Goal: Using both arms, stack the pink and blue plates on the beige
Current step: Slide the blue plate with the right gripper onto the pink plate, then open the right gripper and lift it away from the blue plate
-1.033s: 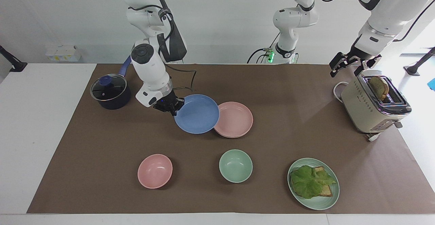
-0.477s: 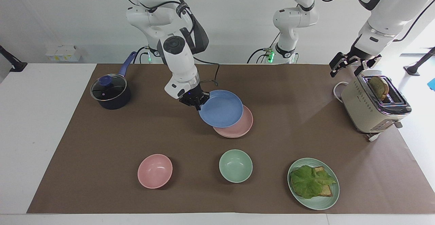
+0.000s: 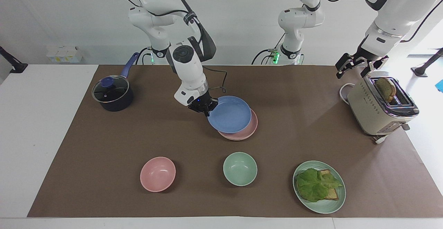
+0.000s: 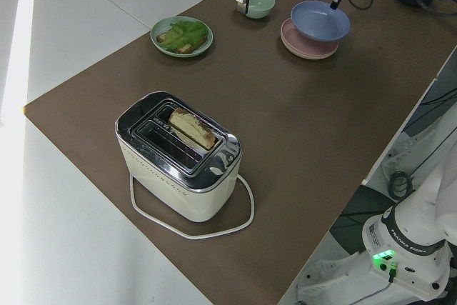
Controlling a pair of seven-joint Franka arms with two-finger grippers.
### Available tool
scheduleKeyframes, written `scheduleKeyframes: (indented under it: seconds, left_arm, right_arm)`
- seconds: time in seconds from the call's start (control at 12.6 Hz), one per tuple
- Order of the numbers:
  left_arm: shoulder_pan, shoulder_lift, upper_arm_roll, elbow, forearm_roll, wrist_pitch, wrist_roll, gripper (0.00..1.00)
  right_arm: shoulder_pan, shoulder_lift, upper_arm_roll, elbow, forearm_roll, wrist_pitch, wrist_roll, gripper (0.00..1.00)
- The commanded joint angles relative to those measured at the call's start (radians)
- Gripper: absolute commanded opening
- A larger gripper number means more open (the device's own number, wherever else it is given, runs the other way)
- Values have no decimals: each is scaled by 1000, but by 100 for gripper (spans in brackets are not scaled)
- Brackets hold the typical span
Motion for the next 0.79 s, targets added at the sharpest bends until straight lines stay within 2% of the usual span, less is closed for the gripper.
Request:
scheduleKeyframes:
  seconds: [0.0, 0.71]
  left_arm:
    - [8, -2, -7, 14, 12, -19, 10, 100]
    - [10, -2, -7, 14, 12, -19, 10, 100]
  right_arm:
    - [14, 17, 3, -10, 17, 56, 4, 0]
    - [34, 52, 2, -7, 17, 89, -4, 0]
